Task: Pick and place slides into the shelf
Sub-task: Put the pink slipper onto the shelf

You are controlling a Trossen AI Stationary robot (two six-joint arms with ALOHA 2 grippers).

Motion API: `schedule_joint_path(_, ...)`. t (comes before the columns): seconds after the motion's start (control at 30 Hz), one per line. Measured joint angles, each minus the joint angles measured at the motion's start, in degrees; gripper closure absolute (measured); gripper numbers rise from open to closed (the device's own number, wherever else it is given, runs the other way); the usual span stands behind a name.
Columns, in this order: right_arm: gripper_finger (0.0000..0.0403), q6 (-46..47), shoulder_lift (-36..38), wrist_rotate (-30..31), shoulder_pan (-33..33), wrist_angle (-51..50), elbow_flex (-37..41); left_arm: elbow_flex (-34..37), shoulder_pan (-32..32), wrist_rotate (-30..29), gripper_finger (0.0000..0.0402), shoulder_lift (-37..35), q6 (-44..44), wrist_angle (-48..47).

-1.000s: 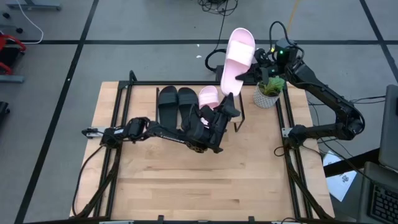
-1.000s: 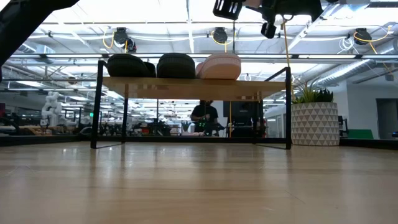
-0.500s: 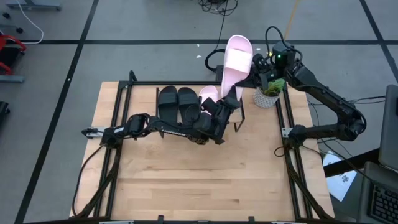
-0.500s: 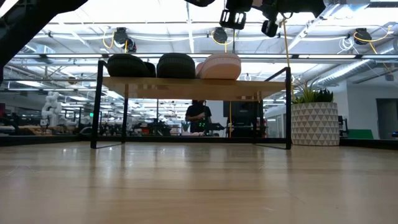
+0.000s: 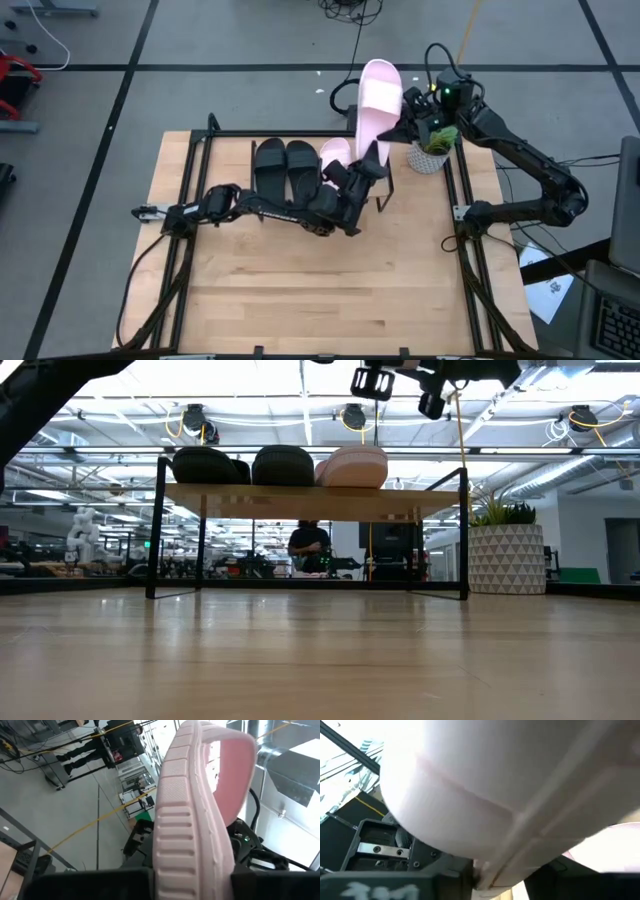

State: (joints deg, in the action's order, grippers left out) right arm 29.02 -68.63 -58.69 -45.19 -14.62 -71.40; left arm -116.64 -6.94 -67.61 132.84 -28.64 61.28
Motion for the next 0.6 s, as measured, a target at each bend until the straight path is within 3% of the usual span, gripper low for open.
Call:
schedule_joint_path(0.13, 0.0248, 0.1, 0.1, -1.8, -0.6, 0.4, 0.0, 0.0, -1.5, -1.6, 0.0352, 0.0, 1.6, 2.1)
schedule_joint_path(0.3, 0.0231, 0.6, 0.5, -8.5, -1.7, 0.8, 0.0, 0.0, -4.2, -4.2, 0.0352, 0.0, 13.7, 13.0)
schedule_joint_path(0.5, 0.0228, 2.7, 0.9, -14.5, -2.2, -0.7, 0.0, -0.1, -6.7, -3.0, 0.0352, 0.0, 27.6, 27.8)
schedule_joint_path(0.6, 0.0228, 0.9, 1.7, -14.7, -2.9, -3.3, 0.0, -0.9, -7.9, -1.4, 0.0352, 0.0, 31.7, 28.1)
